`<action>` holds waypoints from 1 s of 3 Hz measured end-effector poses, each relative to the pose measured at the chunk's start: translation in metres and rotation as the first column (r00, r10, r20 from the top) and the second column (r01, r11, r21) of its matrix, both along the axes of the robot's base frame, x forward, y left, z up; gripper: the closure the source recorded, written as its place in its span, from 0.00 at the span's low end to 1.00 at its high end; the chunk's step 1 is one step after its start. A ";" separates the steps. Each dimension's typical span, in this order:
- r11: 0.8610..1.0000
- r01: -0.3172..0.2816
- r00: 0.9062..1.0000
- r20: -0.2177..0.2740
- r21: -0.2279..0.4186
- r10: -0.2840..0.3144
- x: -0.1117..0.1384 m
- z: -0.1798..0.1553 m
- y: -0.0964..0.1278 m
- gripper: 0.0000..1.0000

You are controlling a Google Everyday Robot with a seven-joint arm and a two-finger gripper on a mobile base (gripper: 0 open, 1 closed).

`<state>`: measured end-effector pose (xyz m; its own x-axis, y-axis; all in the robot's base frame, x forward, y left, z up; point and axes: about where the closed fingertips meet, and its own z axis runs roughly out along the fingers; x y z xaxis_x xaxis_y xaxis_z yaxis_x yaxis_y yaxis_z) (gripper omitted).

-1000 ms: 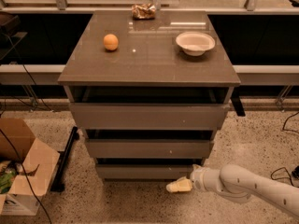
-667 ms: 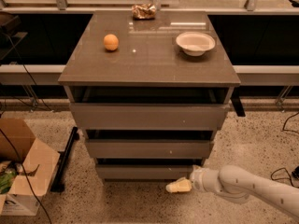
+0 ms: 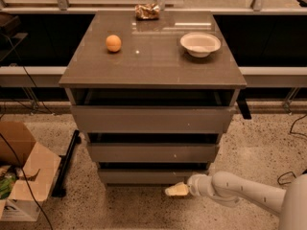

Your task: Open bottom drawer

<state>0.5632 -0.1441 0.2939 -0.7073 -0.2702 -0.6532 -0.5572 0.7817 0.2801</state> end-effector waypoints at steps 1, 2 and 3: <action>1.000 0.018 1.000 0.018 -0.011 -0.018 0.018 -0.021 -0.002 0.00; 0.999 -0.001 1.000 0.027 -0.034 0.002 0.053 -0.043 -0.004 0.00; 0.999 -0.021 0.999 0.025 -0.044 0.022 0.078 -0.056 -0.002 0.00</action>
Offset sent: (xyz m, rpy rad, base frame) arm 0.0848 -0.0123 -0.0529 -0.0592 -0.0531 0.0075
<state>0.6413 -0.1463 0.2382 -0.6842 -0.3136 -0.6585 -0.5807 0.7805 0.2316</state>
